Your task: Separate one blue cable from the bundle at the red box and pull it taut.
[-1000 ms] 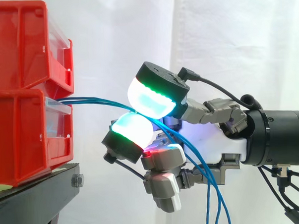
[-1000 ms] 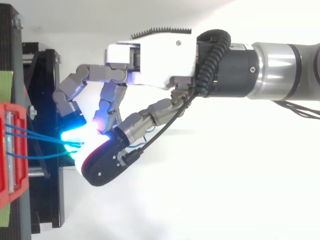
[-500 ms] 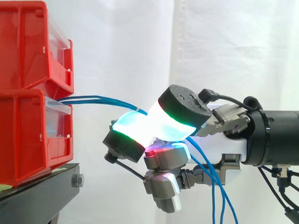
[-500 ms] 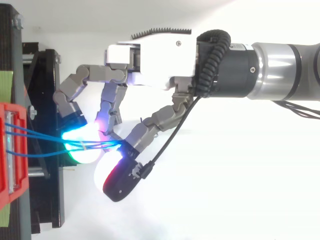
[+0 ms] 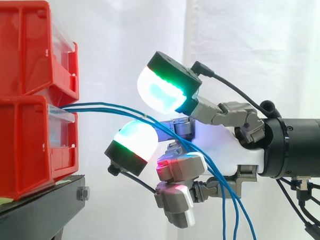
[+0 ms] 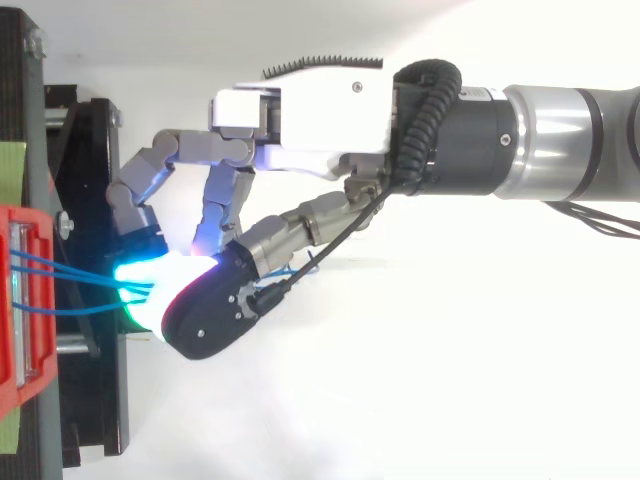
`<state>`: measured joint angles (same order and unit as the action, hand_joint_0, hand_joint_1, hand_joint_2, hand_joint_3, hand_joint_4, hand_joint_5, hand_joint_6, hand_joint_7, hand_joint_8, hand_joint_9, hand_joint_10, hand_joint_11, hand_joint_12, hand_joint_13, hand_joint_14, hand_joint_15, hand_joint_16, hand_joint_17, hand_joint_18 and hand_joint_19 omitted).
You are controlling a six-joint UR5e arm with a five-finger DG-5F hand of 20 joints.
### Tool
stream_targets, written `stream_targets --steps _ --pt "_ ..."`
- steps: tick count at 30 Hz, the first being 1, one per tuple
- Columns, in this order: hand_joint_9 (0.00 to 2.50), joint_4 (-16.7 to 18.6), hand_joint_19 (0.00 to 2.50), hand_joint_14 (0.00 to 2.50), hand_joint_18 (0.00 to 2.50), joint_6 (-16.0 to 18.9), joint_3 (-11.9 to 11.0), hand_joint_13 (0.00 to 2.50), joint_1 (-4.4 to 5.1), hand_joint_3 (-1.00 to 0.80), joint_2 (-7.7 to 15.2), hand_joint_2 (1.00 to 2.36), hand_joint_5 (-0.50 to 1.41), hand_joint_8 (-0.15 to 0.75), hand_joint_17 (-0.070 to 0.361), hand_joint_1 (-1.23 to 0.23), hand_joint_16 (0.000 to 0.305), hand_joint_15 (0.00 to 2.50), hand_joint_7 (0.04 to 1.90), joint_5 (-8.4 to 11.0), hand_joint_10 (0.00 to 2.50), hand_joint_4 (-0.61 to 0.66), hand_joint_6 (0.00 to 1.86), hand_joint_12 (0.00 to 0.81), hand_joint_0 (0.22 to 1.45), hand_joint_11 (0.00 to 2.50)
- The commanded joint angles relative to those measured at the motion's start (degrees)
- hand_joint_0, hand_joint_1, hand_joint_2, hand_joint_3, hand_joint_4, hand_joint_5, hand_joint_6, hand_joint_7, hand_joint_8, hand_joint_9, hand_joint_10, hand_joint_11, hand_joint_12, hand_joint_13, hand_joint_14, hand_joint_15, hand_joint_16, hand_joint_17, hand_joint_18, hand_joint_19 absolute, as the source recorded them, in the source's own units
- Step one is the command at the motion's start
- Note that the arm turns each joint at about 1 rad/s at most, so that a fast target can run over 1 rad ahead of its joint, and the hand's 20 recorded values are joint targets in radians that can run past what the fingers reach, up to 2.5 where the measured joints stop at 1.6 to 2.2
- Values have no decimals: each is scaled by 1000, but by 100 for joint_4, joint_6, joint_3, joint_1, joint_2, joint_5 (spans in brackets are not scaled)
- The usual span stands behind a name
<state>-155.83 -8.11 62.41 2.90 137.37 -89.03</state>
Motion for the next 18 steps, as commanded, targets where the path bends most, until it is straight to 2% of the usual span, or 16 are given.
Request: stream_targets --steps 1,3,5,6,8,10,12,13,16,18 --pt "1341 0 924 31 989 3 -1 1187 0 -500 0 1000 -130 292 85 -490 38 904 1092 0 27 27 872 377 566 1259" --pt "1333 0 925 30 979 3 -1 1185 0 -500 0 1000 -133 289 82 -530 36 909 1101 0 28 11 873 376 602 1267" --pt "1314 0 924 29 969 3 -1 1176 0 -479 0 1002 -137 296 83 -655 37 905 1124 0 30 7 876 378 635 1267" --pt "1308 0 926 31 968 3 -1 1176 0 -466 0 1003 -137 296 83 -663 37 905 1132 0 27 7 876 378 636 1273" --pt "1271 0 917 31 964 3 -1 1152 0 -339 0 1014 -149 294 88 -805 39 895 1153 0 28 5 889 384 663 1290" --pt "1246 0 923 32 966 -6 -1 1142 0 -319 0 1016 -157 291 91 -867 40 903 1172 -9 30 -42 898 387 692 1288" --pt "1237 0 910 32 969 -6 -1 1128 0 -332 0 1016 -160 285 95 -917 42 893 1251 -9 27 -81 899 379 745 1283" --pt "1227 0 913 32 966 -6 -1 1118 0 -373 0 1012 -163 282 97 -928 43 898 1209 -9 28 -121 910 378 777 1286" --pt "1229 0 900 32 953 -6 -1 1106 0 -500 0 1000 -161 281 98 -946 44 891 1265 -9 27 -147 926 375 826 1278" --pt "1229 0 884 30 958 -6 -1 1107 0 -500 0 1000 -154 283 98 -952 44 893 1333 -9 29 -151 931 374 823 1272"
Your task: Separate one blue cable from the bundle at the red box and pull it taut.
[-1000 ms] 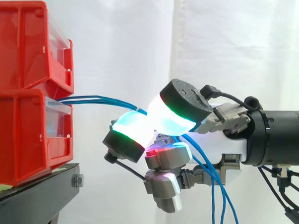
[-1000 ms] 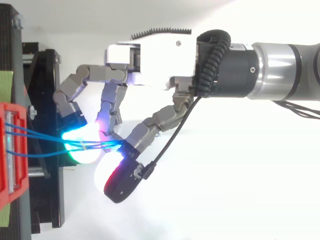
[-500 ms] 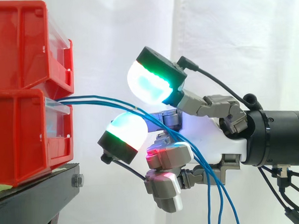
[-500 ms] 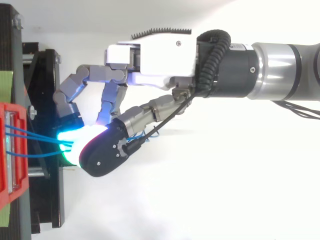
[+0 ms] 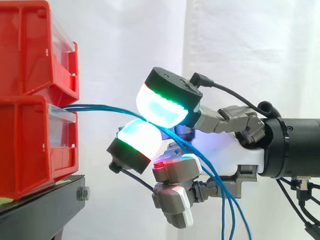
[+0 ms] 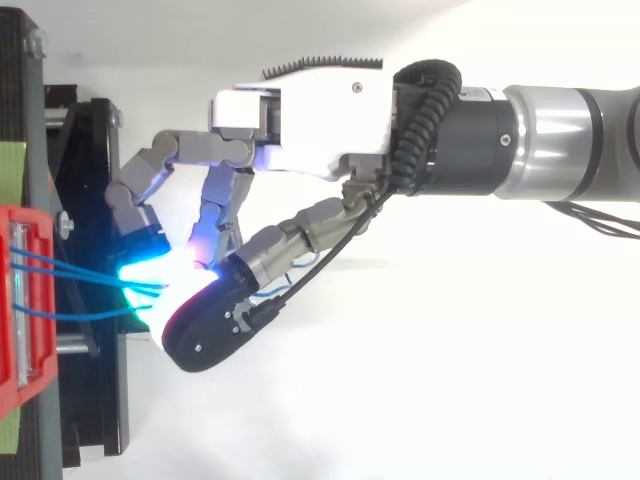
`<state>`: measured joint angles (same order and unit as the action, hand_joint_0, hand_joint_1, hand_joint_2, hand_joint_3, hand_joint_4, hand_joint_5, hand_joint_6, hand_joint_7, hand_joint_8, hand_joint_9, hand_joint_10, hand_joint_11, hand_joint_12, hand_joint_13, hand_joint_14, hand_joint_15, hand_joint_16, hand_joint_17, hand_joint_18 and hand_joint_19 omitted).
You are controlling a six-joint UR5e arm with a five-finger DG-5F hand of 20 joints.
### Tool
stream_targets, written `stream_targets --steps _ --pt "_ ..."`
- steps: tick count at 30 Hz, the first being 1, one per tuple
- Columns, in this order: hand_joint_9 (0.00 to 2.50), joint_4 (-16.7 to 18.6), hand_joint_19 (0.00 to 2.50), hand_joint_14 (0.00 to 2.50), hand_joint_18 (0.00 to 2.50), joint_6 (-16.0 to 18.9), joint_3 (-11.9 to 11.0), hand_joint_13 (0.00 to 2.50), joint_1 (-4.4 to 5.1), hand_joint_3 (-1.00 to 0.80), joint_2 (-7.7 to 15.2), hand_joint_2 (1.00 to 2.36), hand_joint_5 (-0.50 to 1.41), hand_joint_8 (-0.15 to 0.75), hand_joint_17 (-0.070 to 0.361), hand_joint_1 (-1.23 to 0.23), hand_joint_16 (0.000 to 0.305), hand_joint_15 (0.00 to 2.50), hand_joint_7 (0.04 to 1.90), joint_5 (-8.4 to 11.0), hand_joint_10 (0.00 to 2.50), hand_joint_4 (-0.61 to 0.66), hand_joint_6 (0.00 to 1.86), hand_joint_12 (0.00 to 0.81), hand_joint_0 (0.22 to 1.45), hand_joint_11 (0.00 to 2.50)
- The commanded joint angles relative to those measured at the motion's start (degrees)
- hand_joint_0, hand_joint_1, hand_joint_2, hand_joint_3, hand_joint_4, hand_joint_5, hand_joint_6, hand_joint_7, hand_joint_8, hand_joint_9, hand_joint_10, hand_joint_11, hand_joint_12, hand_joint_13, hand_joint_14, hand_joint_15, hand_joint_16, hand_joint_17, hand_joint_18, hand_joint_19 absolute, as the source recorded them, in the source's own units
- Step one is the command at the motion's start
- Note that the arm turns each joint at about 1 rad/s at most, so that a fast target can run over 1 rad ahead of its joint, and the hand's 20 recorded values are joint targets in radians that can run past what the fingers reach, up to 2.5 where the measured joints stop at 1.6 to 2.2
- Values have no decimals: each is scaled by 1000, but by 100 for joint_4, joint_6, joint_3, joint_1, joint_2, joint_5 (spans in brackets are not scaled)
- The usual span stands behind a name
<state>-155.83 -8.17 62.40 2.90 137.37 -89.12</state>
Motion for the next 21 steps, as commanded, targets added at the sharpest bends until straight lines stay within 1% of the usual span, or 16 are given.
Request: stream_targets --steps 1,7,13,18,21 --pt "1248 0 872 32 966 0 0 1107 0 -500 0 1000 -147 280 98 -957 44 879 1338 0 28 -146 935 375 811 1280" --pt "1270 0 862 33 971 17 0 1114 0 -500 0 1000 -127 286 98 -973 44 897 1335 0 28 -113 934 373 754 1298" --pt "1289 0 865 34 966 17 0 1112 0 -500 0 1000 -118 280 100 -1026 44 906 1216 0 29 -91 936 372 710 1313" --pt "1281 0 858 34 958 17 0 1108 9 -500 0 1000 -119 271 100 -1065 44 911 1196 0 30 -51 932 370 700 1310" --pt "1278 0 868 34 956 17 0 1106 0 -500 0 1000 -121 274 100 -1080 45 909 1192 0 30 -21 930 373 674 1313"
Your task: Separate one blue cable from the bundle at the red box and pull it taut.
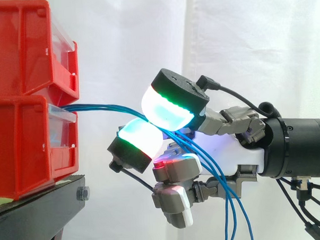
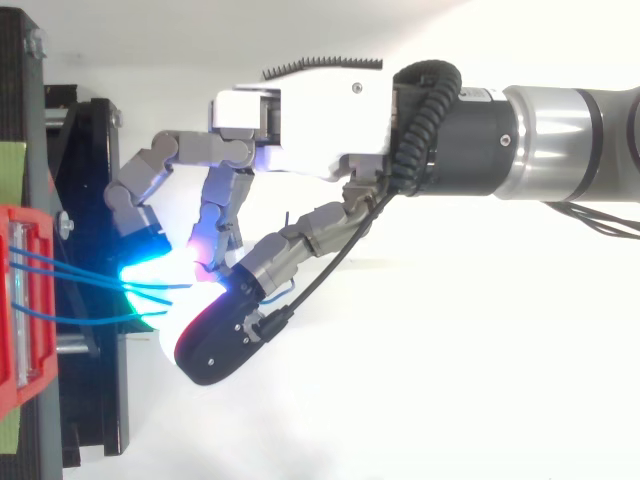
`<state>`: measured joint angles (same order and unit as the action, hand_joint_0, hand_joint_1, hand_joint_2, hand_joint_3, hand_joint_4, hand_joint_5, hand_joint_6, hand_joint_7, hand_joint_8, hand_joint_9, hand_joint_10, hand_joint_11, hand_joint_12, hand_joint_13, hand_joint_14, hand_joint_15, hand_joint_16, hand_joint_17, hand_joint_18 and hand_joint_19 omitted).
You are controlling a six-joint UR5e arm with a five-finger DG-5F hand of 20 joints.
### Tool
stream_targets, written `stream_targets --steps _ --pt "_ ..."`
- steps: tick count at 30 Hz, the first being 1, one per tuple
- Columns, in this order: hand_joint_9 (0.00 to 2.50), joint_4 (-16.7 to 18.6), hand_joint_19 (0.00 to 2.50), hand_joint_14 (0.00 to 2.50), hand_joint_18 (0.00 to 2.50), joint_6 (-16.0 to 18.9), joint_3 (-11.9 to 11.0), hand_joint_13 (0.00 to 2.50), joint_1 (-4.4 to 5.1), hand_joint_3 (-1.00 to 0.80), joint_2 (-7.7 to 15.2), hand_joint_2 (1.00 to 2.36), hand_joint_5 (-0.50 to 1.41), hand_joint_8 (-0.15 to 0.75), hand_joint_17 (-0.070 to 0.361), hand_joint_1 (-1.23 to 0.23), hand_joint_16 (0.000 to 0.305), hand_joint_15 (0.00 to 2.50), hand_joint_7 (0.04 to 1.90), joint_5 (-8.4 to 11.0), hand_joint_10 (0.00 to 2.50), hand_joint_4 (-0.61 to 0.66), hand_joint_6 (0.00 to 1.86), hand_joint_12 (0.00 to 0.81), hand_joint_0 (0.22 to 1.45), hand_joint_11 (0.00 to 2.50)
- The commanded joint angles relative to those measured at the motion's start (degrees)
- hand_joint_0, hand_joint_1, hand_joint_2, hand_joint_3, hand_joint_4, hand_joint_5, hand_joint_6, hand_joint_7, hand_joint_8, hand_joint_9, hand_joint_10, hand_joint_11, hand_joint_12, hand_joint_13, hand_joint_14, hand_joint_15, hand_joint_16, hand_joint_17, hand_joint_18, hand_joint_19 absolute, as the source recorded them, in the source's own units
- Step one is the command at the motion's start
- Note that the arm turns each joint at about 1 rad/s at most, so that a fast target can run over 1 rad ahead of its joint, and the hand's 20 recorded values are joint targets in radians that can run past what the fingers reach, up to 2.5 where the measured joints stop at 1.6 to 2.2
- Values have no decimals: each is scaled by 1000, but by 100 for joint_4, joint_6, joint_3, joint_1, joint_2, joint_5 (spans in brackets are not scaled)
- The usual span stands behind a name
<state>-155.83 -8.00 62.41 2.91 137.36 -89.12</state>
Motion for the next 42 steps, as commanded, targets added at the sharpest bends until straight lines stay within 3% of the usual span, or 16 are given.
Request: stream_targets --steps 1,11,19,23,27,30,32,34,38,42 --pt "1277 0 867 34 954 0 -1 1101 -1 -500 1 1000 -121 272 101 -1090 45 917 1193 0 29 -21 930 369 660 1315" --pt "1296 0 898 33 973 0 -1 1125 -1 -500 1 1000 -116 281 107 -1092 48 928 1181 0 28 -12 928 386 538 1329" --pt "1344 0 891 29 1083 0 -1 1175 -1 -500 1 1000 -119 342 134 -884 60 901 1083 0 24 29 911 438 419 1277" --pt "1347 0 924 29 1045 0 -1 1169 -1 -500 1 1000 -121 315 122 -628 54 904 1060 0 26 27 903 415 490 1273" --pt "1344 0 963 31 1009 0 -1 1147 8 -500 1 1000 -125 293 110 -566 49 918 1110 0 29 21 891 389 571 1294" --pt "1340 0 971 32 1002 0 -1 1144 -1 -473 1 1002 -129 285 109 -638 48 924 1148 0 29 -3 884 386 614 1304" --pt "1301 0 951 32 1005 0 -1 1140 8 -307 1 1015 -145 285 111 -781 49 929 1163 0 29 14 892 392 627 1289" --pt "1281 0 952 30 1002 0 -1 1125 8 -285 1 1017 -152 284 111 -836 49 918 1168 0 28 -15 898 388 657 1287" --pt "1257 0 901 32 973 0 -1 1101 8 -404 1 1009 -160 267 108 -941 48 910 1189 0 27 -96 909 379 763 1288" --pt "1246 0 868 32 963 0 -1 1086 8 -500 1 1000 -159 269 107 -963 48 896 1230 0 29 -85 925 373 791 1289"
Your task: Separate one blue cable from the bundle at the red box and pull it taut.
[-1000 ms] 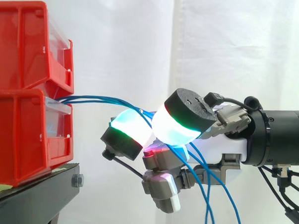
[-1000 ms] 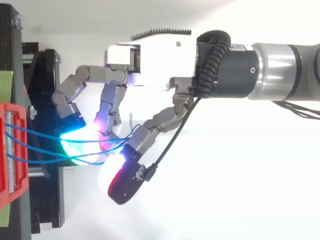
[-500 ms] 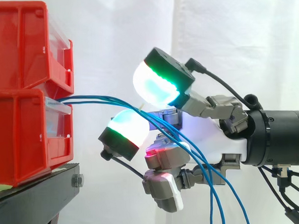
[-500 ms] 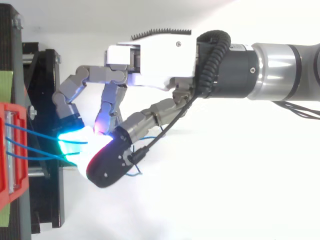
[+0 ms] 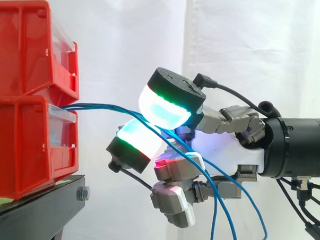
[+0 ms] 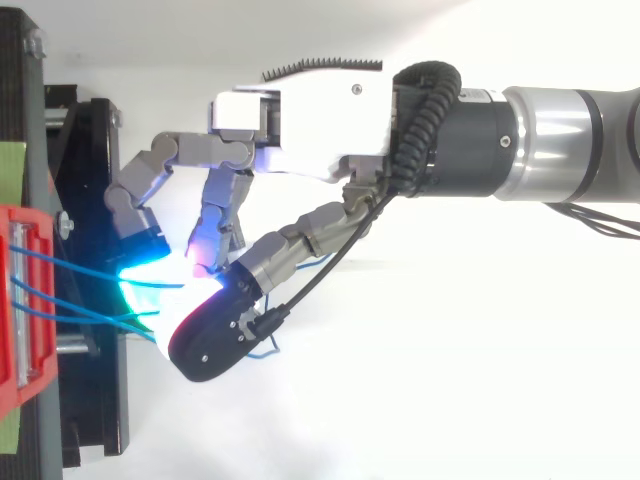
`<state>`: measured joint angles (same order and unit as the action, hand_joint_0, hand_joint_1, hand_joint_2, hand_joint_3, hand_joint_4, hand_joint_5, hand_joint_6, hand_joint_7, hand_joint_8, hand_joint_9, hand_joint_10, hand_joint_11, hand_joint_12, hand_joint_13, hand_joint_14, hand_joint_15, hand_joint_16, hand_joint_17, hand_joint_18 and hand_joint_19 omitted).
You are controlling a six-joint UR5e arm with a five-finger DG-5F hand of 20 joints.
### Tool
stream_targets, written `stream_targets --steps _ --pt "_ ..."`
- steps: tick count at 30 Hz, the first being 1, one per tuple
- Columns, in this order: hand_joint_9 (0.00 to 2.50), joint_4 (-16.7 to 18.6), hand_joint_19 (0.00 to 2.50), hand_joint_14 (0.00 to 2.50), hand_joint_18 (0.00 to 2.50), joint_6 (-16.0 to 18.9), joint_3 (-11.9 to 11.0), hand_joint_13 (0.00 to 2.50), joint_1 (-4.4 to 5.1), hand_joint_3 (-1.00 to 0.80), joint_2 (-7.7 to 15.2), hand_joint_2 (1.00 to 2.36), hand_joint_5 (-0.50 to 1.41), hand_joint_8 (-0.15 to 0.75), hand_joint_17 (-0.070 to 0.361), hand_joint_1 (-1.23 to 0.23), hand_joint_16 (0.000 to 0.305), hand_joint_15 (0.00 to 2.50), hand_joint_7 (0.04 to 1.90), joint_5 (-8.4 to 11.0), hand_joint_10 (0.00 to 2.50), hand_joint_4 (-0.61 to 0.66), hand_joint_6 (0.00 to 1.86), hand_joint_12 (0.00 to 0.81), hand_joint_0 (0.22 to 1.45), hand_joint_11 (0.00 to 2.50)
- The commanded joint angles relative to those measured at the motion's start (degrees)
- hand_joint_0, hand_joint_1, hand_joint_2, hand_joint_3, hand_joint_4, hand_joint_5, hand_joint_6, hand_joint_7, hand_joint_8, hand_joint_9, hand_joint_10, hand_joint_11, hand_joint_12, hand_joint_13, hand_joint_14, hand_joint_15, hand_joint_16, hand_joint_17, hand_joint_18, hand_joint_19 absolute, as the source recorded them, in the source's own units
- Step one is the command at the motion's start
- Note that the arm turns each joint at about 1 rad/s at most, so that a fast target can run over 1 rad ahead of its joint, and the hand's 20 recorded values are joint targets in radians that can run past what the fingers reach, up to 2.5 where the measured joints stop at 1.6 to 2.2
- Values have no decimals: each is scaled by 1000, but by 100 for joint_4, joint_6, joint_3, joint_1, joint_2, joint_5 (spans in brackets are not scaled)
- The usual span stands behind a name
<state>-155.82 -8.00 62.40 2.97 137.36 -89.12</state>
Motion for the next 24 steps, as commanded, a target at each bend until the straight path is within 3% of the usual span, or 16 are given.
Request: stream_targets --steps 1,6,11,15,19,24 --pt "1246 -1 859 33 963 0 0 1085 2 -500 1 1000 -158 272 107 -966 48 900 1214 0 29 -67 928 373 766 1300" --pt "1259 -1 914 34 956 0 0 1086 2 -500 -7 1000 -146 278 107 -989 48 923 1139 0 29 -7 925 377 608 1291" --pt "1315 -1 906 29 1039 0 0 1137 2 -500 1 1000 -135 326 130 -828 58 905 1087 0 25 34 914 429 456 1276" --pt "1325 -1 917 30 1052 -9 0 1147 2 -500 1 1000 -133 326 129 -672 57 894 1046 0 25 38 908 425 468 1264" --pt "1327 -1 952 31 1005 -9 0 1129 2 -500 1 1000 -134 293 114 -545 50 903 1102 0 27 31 894 396 558 1280" --pt "1317 -1 963 32 993 -9 0 1124 -7 -442 -7 1005 -137 290 110 -669 49 916 1148 0 28 9 887 388 621 1296"
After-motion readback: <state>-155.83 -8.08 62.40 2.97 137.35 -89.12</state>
